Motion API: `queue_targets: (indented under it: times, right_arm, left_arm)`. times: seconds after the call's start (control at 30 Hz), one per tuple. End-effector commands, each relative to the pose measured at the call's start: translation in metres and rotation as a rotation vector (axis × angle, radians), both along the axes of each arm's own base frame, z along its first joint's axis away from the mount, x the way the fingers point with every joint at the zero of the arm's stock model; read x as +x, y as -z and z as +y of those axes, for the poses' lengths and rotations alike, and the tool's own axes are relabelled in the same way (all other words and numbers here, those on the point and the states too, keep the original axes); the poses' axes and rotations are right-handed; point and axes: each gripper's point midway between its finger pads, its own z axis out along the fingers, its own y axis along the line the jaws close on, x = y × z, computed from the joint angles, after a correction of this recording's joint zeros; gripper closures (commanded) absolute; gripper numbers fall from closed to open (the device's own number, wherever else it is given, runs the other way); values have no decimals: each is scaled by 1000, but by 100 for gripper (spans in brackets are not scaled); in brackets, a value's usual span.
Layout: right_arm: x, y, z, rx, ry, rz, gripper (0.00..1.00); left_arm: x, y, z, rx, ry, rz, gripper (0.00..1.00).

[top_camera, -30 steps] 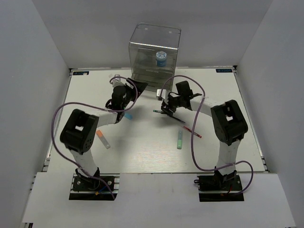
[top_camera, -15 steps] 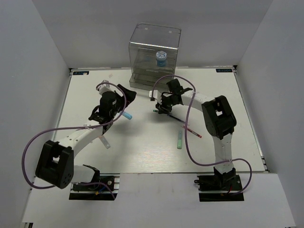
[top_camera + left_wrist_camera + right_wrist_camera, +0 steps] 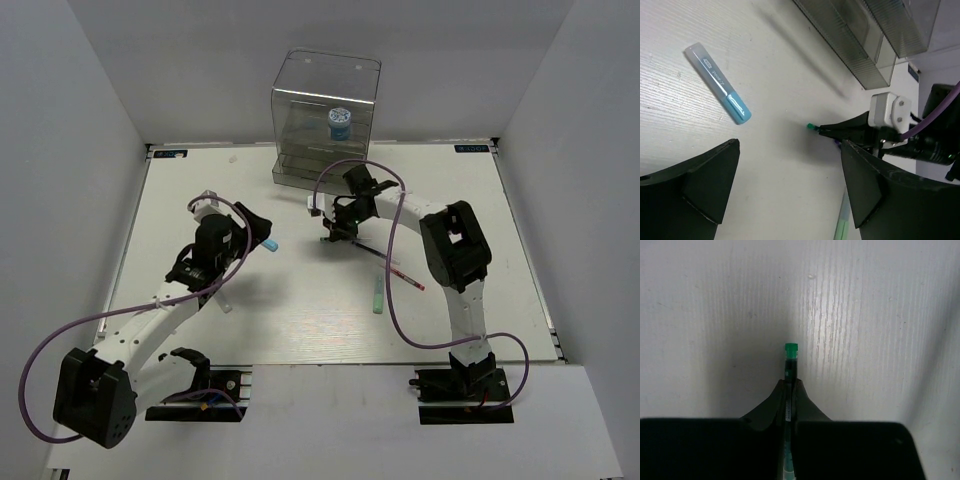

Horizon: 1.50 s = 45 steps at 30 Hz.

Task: Sort the stationery into containers
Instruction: Pick up the pen from the center of the board, then place the pen in the drawer.

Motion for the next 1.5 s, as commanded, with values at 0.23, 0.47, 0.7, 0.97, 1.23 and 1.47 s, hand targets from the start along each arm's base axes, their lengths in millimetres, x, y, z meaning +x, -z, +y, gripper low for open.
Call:
queue_targets:
  times: [0.23,0.47,0.7,0.97,1.23,1.47]
  right_arm:
    - [39,-186,52,320,-22,-204,100]
    - [74,-212,63,421,79,-347,100]
    - [120,-208,77,479,131,-461,100]
    - [152,-177,78,447,137,-558,100]
    - [134,-171,64,449,115,-496,49]
    - [84,-217,50,555,155,-300,50]
  left_arm:
    - [-15,13,-14,61,145,15,14]
    - [-17,11,-21,80,218,-13,20]
    - [-22,10,-39,82,330,-20,22]
    - [-19,2,-52,66,393,-49,22]
    - [-10,-7,-84,87,587,-98,26]
    - [-2,-15,-123,229,864,-213,26]
